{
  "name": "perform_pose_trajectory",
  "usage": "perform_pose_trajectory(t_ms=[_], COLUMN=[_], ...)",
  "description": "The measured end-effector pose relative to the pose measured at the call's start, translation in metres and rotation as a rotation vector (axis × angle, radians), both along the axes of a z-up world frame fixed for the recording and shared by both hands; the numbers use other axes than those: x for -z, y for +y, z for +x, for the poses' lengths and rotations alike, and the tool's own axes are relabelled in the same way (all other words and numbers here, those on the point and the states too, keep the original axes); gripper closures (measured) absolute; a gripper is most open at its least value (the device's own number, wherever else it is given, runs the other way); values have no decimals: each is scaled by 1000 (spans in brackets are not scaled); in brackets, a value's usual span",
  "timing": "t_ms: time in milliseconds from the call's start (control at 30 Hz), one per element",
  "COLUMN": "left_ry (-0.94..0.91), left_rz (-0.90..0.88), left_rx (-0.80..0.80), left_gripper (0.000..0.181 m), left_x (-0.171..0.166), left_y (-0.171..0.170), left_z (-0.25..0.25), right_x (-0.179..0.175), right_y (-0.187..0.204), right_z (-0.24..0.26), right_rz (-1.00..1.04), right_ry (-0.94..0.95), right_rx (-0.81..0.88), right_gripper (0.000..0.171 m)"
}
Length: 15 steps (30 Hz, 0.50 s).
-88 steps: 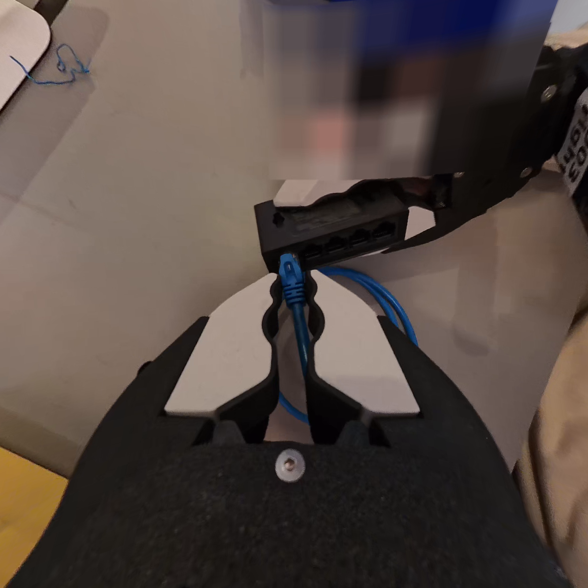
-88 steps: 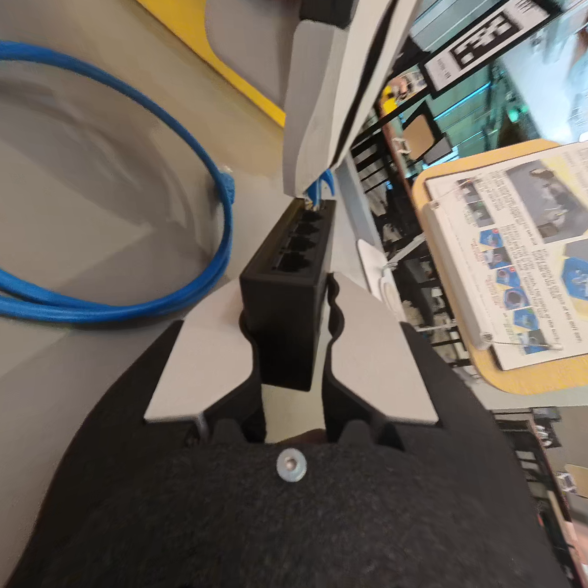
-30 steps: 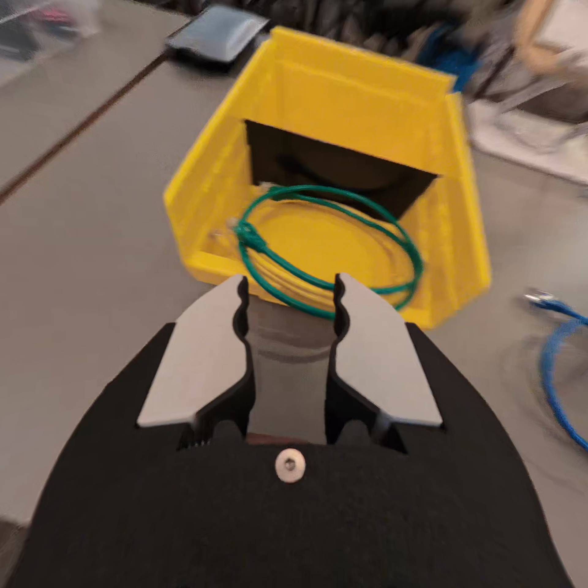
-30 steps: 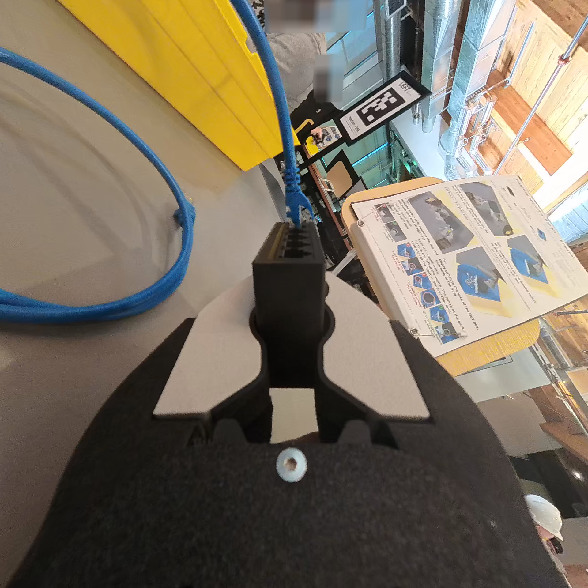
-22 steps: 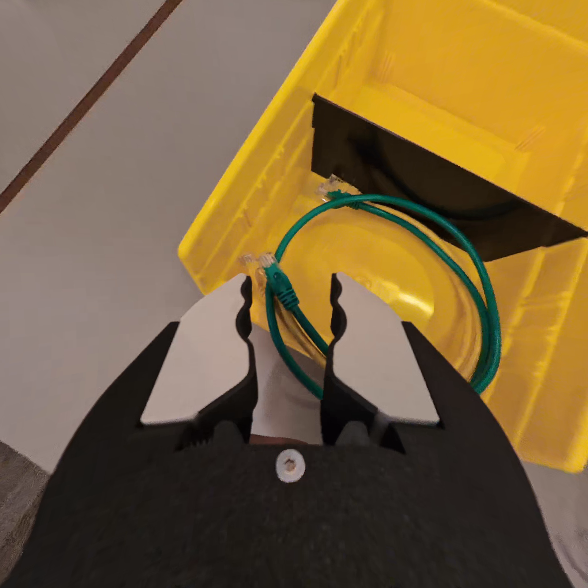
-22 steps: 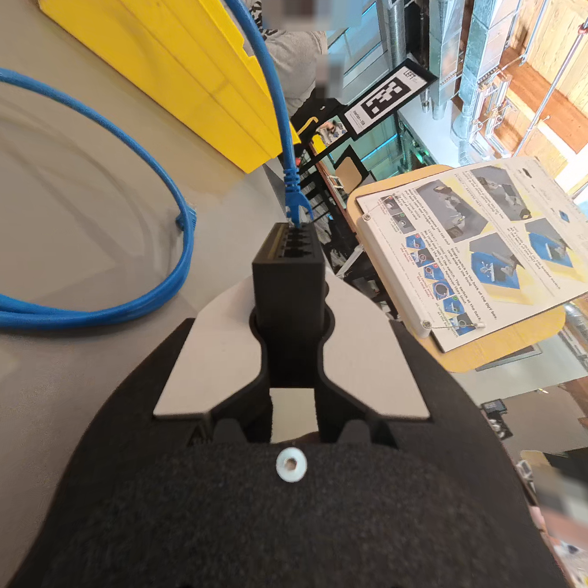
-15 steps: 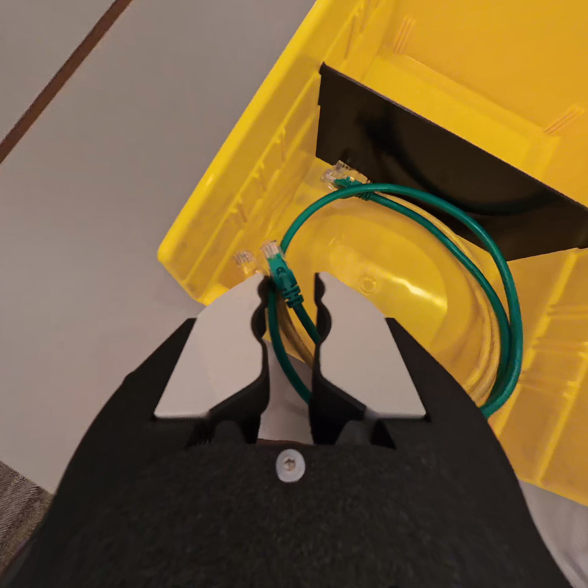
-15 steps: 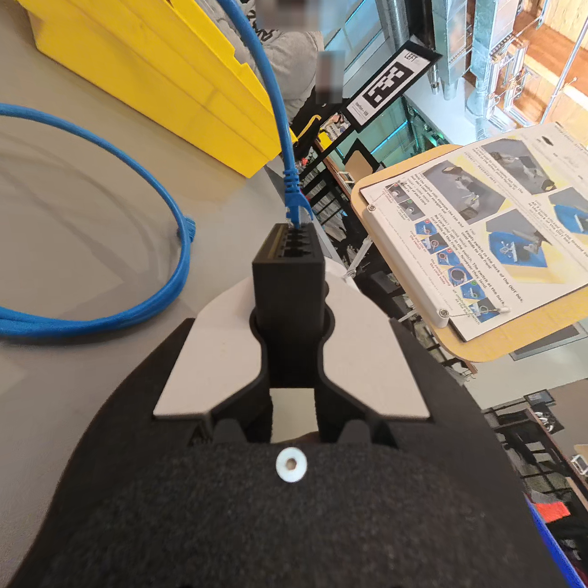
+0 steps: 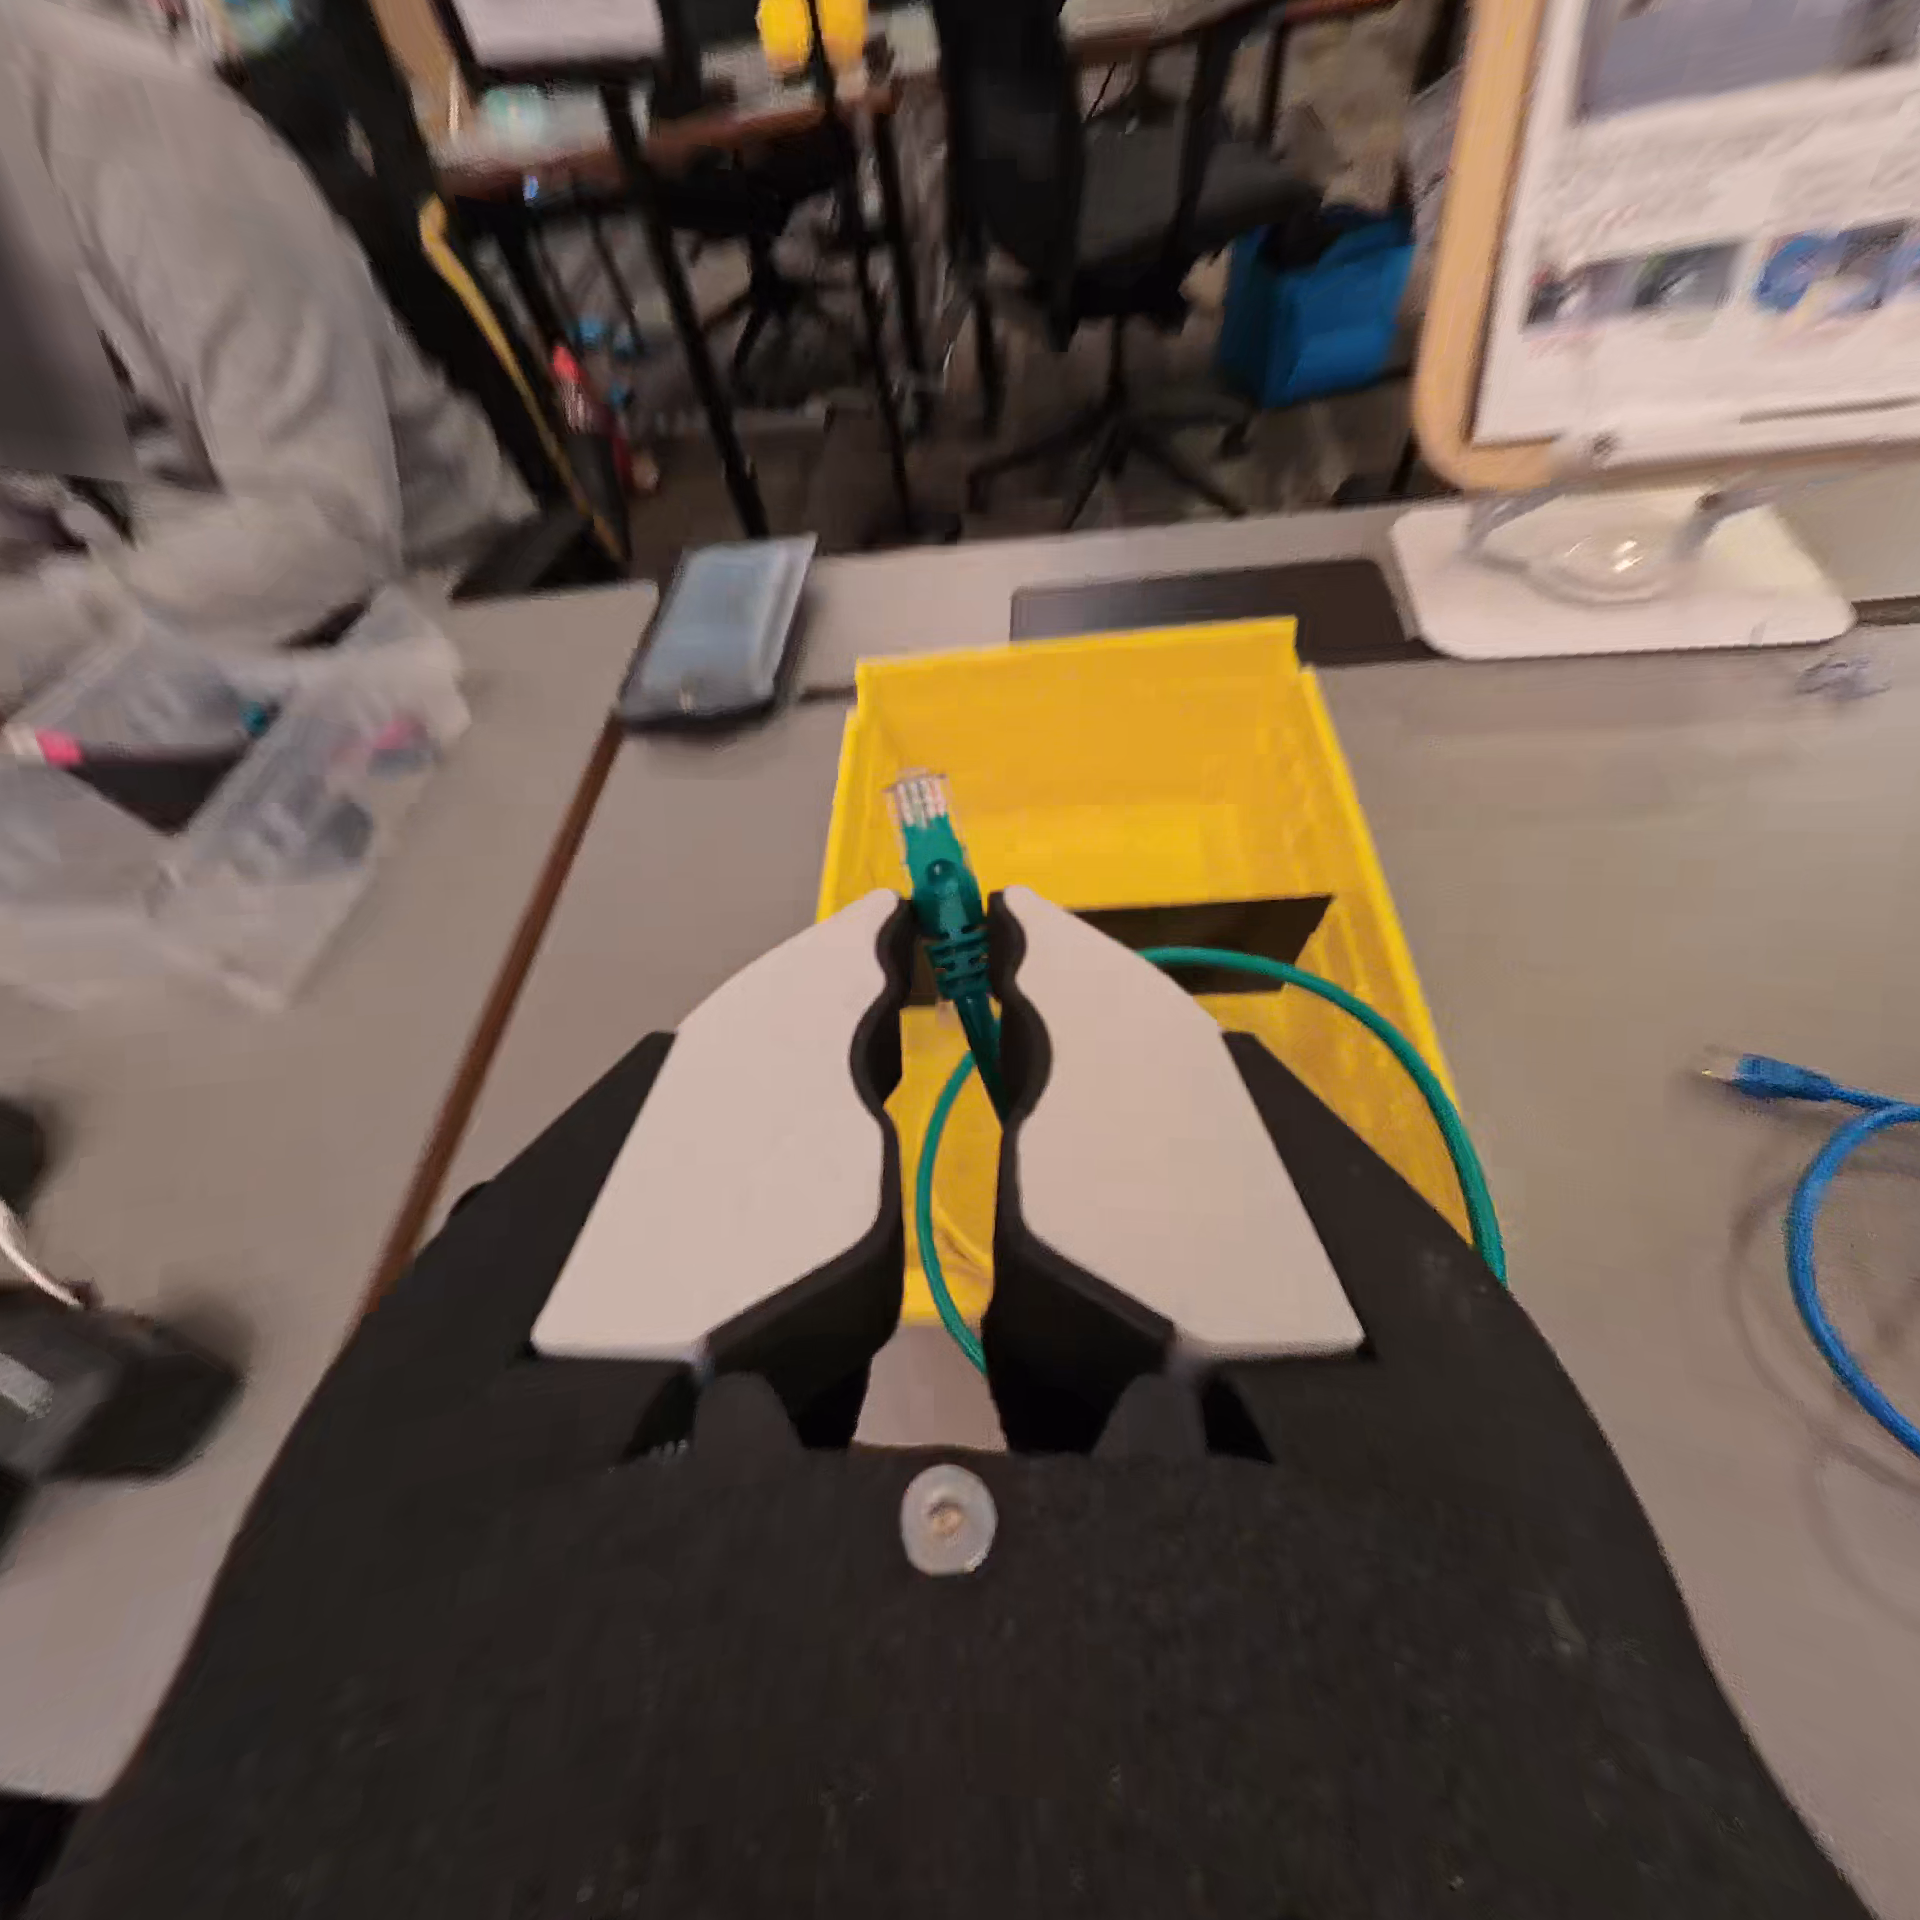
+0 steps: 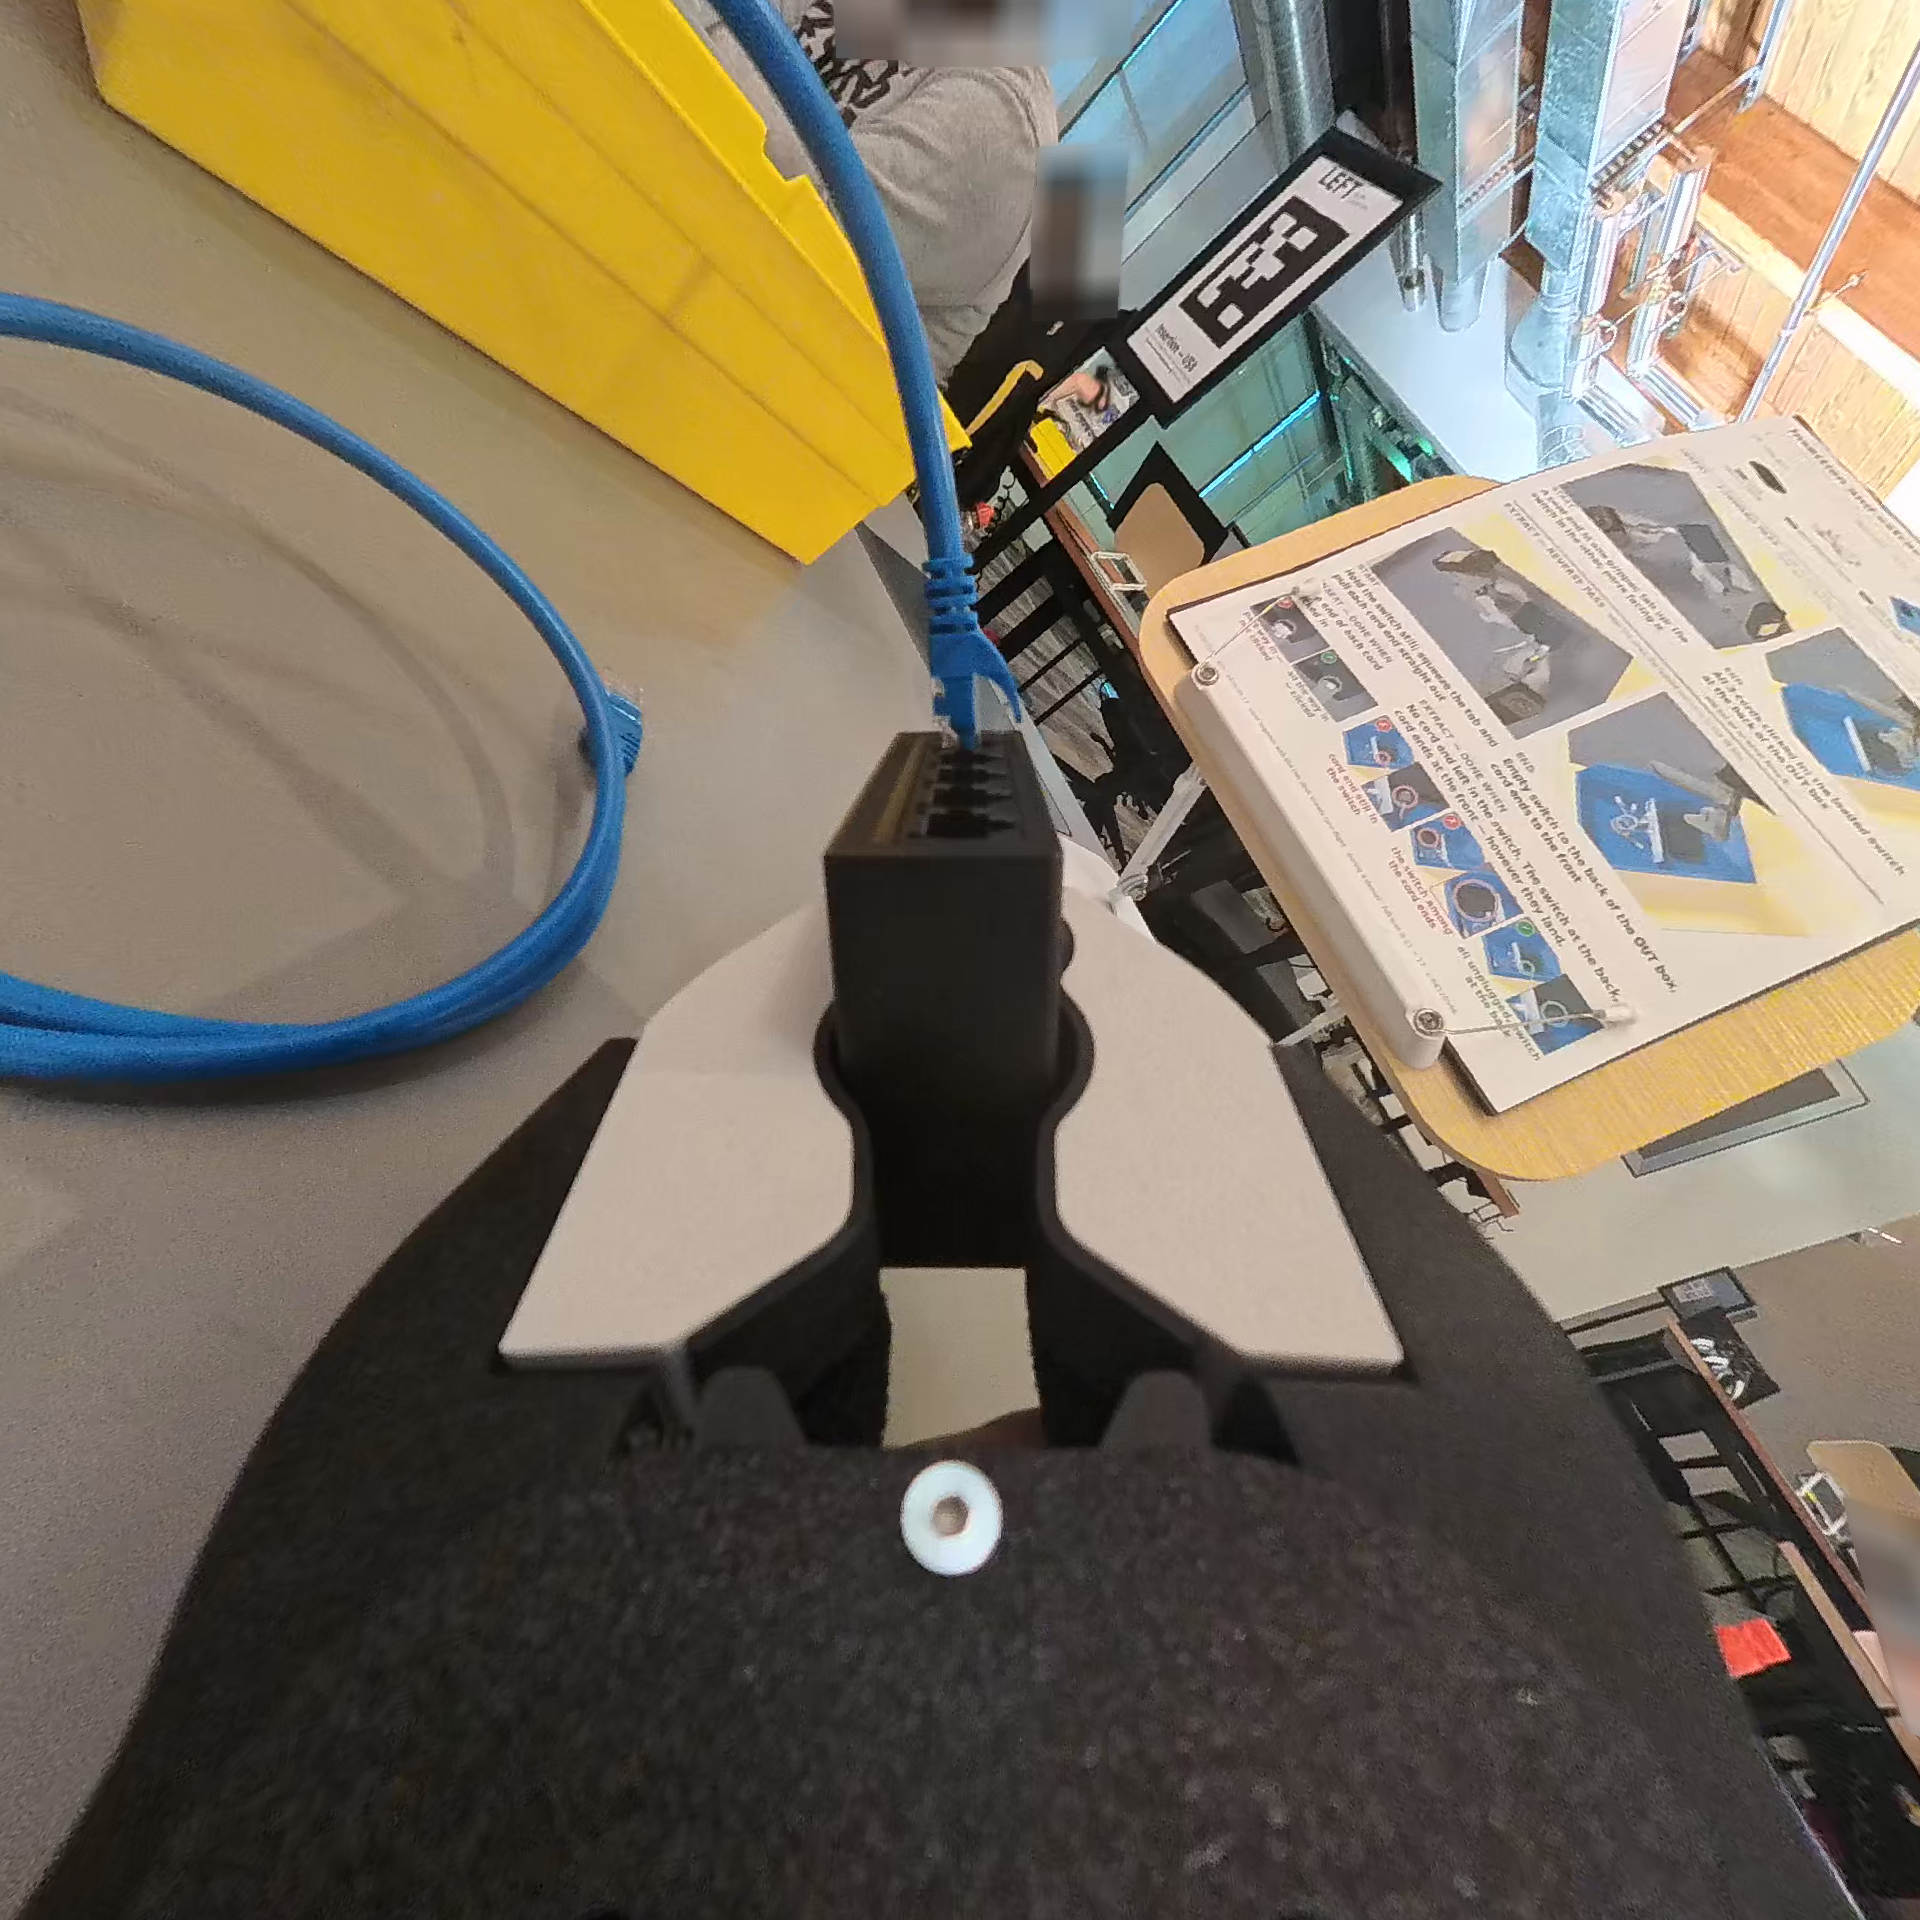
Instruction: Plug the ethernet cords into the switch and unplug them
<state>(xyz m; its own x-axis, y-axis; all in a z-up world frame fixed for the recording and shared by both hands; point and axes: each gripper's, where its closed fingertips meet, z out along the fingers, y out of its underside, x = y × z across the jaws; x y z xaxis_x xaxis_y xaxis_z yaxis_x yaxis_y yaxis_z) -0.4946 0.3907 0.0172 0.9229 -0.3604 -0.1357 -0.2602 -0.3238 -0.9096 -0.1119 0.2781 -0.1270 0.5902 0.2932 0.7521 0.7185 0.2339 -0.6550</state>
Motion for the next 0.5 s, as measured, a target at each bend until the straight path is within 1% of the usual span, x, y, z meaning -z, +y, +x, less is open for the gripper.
perform_pose_trajectory(t_ms=[67, 167, 233, 300, 400, 500], left_ry=[46, 134, 214, 326, 538, 694], left_rz=[79, 252, 352, 434, 537, 600], left_rx=[72, 207, 328, 443, 581, 689], left_gripper=[169, 169, 169, 169, 169, 169], left_x=[-49, -139, -198, -247, -294, -315], left_y=[-8, -32, -60, -95, -152, -205], left_z=[4, 17, 33, 50, 75, 95], right_x=[0, 1, 1, 1, 0, -1], right_y=[0, -1, -1, -1, 0, 1], right_z=[-1, -2, -3, -2, 0, 1], right_rz=[9, 21, 23, 23, 20, 18], right_ry=[-15, -33, -41, -39, -23, -8], right_rx=[3, 3, 4, 6, 11, 15], right_gripper=[141, 140, 140, 140, 140, 140])
